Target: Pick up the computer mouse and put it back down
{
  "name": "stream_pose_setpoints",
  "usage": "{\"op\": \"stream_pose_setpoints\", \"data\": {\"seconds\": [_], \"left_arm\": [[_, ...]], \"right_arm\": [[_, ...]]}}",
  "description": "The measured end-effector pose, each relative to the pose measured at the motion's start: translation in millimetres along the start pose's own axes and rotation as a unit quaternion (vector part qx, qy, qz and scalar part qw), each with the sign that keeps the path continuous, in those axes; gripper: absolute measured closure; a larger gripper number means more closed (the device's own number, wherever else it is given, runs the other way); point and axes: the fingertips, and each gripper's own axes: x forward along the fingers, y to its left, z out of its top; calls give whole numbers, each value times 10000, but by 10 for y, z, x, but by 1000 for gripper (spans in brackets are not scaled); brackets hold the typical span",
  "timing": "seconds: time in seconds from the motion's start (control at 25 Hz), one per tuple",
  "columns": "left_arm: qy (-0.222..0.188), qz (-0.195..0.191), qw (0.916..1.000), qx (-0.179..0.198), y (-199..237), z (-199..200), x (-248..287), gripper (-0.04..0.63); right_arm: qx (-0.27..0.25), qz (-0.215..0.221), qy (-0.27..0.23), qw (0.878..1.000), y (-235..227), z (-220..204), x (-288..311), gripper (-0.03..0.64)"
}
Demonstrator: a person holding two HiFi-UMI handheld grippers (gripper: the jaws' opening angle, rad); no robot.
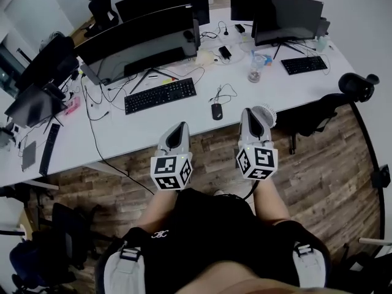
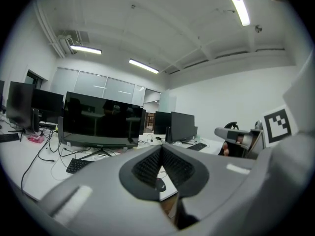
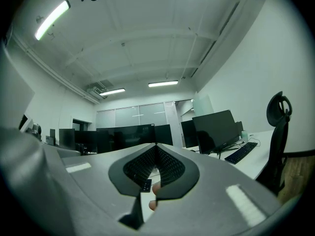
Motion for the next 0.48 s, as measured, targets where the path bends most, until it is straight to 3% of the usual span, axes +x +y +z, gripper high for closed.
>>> {"op": "stream_pose_setpoints", "data": {"seconds": [0.48], "left_arm": [[177,27,9997,-150,225,-80,385,541]], "right_arm": [[13,48,229,9997,17,-230,495,617]]}}
